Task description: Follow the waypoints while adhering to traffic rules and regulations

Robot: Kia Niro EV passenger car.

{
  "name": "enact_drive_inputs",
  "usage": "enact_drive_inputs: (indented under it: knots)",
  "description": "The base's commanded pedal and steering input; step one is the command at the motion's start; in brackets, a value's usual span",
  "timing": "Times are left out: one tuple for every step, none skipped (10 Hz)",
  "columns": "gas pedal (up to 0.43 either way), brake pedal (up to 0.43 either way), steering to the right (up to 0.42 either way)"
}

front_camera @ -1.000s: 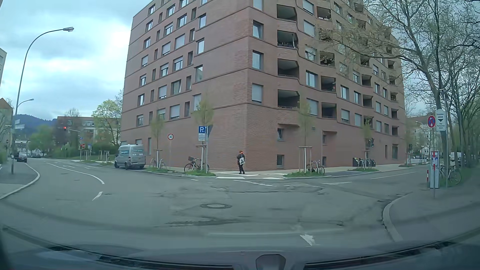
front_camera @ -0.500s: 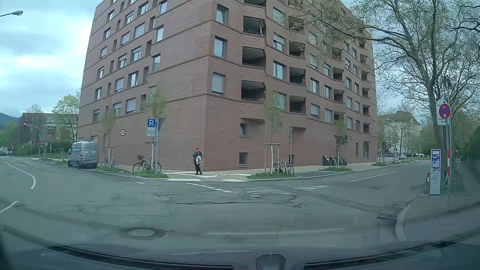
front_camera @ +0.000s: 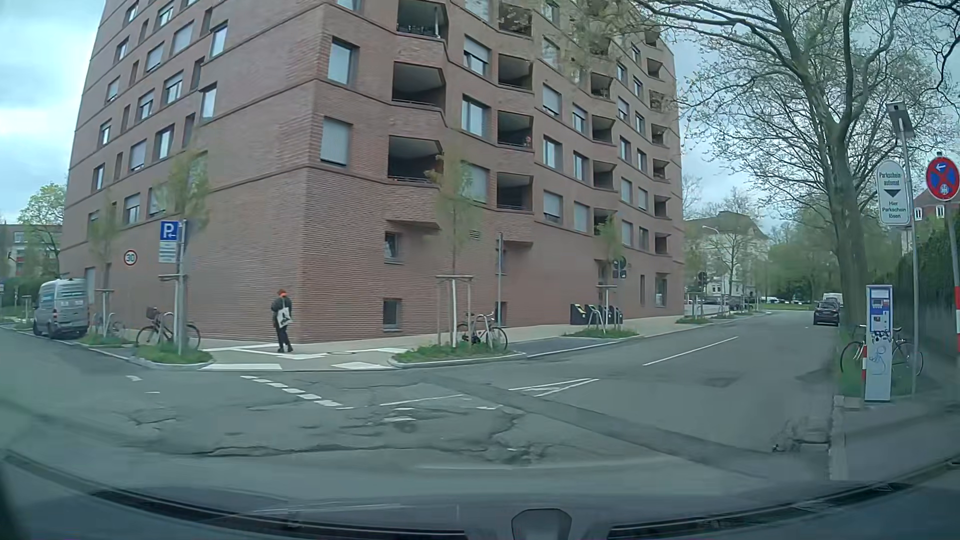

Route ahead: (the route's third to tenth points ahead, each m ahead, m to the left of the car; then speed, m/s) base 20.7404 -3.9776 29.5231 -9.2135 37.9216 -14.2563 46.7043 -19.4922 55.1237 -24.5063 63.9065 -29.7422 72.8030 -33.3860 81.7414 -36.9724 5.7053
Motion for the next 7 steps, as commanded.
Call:
enact_drive_inputs:
  knots:
    - [0.118,0.000,0.218]
    - [0.118,0.000,0.218]
    - [0.130,0.000,0.218]
    - [0.138,0.000,0.219]
    - [0.150,0.000,0.218]
    - [0.157,0.000,0.218]
    - [0.157,0.000,0.217]
